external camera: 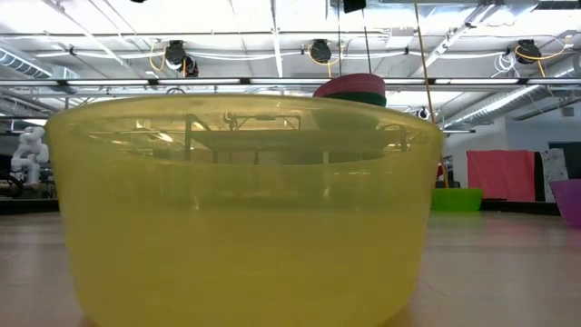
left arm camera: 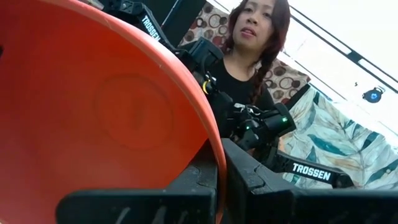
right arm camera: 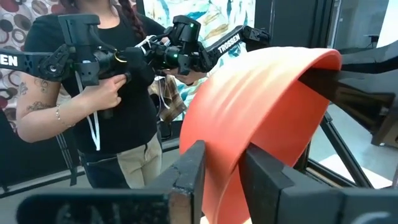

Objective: Place and stack bowls onto a shelf
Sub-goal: Stack the left orange bowl on top of the pink bowl on the shelf

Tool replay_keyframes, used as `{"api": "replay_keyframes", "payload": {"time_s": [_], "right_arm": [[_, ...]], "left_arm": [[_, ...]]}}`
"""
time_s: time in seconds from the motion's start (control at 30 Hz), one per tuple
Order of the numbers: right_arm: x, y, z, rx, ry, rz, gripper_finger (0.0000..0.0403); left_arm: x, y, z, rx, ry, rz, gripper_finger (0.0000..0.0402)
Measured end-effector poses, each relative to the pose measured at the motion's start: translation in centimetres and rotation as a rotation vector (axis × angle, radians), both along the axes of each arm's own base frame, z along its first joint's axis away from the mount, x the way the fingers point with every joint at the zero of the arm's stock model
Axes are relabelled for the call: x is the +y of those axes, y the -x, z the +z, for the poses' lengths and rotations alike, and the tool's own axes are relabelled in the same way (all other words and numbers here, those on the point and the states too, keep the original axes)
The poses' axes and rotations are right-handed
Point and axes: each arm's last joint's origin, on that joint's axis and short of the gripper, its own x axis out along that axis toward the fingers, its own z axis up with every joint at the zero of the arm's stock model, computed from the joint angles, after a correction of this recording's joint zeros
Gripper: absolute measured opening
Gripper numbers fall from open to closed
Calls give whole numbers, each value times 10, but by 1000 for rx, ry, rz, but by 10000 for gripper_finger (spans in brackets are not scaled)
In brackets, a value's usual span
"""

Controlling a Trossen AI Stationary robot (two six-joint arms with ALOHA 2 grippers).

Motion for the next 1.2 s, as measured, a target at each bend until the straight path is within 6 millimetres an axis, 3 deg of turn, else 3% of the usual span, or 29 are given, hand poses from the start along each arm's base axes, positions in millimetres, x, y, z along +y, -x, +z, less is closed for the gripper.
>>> {"api": "replay_keyframes", "payload": {"time_s": [0.17,0.5,0.9,1.2], "right_arm": [[1,0,0,7,-2,8,45],[4,-1,0,-9,3,7,41],[4,-1,-2,-101,50,16,3],[4,-1,-2,-118,56,25,1]], "left_arm": [[2,0,0,-12,-7,1,5],[3,1,0,-36,-25,-13,5],[8,1,0,-50,-30,0,5],[9,2,6,-48,12,47,63]]}}
